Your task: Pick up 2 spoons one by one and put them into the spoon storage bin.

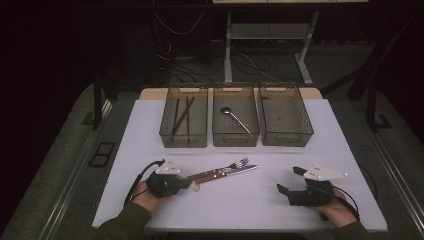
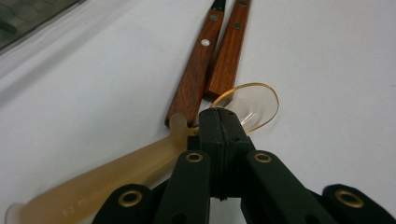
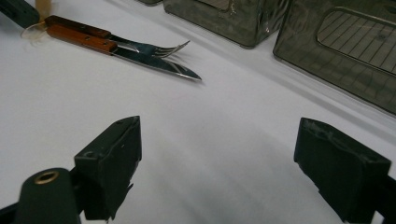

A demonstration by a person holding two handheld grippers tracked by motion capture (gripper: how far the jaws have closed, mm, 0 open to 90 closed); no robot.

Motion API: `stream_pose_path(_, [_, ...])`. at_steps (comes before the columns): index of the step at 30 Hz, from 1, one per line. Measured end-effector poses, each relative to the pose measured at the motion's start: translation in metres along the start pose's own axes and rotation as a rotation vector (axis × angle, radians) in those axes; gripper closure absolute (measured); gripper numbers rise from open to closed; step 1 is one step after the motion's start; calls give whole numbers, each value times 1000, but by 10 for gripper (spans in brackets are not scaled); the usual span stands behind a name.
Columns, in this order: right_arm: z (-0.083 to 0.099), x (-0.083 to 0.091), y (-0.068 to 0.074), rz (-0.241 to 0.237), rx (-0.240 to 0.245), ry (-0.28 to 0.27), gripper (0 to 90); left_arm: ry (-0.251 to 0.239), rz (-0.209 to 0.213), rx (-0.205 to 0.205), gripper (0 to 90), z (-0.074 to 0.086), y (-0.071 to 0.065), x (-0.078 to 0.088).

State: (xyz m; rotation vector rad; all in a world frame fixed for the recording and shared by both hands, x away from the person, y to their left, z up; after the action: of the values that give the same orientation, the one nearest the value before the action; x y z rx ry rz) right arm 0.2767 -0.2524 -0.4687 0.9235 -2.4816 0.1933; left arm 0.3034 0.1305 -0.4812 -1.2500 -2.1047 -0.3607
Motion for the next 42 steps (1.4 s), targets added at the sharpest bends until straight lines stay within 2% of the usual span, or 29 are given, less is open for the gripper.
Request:
stream_pose_path(7, [0,0,-1,0,0,-2,153,-2,-1,5,891,-4,4,-5])
stream_pose_path(12, [0,0,0,0,0,-1,153,10,-3,-13,889,-4,2,-4])
stream_pose_path(16, [-1,0,-1,4,-1,-4,153,-34,16,-7,881,-10,-2,3])
stream_pose_path(19, [-1,0,-1,5,-2,-5,153,-73,15,-4,848,-15,0,12])
stream_pose_path(22, [-1,0,-1,3,-2,-1,153,-92,1,-1,772,-18,6,18])
stream_pose_path(23, [-1,-1,-1,3,1,0,153,-95,-15,0,743,-18,9,19])
stream_pose_path(25, [-1,-1,-1,1,3,0,153,-81,-25,-2,668,-17,16,19])
stream_pose_path(27, [0,-1,0,0,5,0,153,-71,-14,5,601,-15,20,17])
stream_pose_path(31, [0,-2,0,-3,3,6,153,-22,-4,-35,523,-12,25,10])
stream_pose_path(38, [0,-3,0,-7,6,6,153,31,16,-83,531,-9,23,2])
stream_pose_path(39, [0,-3,0,-7,7,6,153,49,14,-101,536,-7,23,1])
stream_pose_path(42, [0,-3,1,-8,8,6,153,58,-1,-126,555,-7,22,0])
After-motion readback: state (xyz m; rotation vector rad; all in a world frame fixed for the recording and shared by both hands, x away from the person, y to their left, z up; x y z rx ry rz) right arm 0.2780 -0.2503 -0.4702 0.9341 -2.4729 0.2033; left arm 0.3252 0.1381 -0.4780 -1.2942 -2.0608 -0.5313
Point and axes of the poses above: each handheld gripper's, and its own axes: x roughly backward along the jaws, z roughly out of its underside, y roughly to its left, the point moved 5 cm from there along -x, roughly forward along the jaws, and after that the axes turned 4 degrees about -y, right-handed, at the moved point
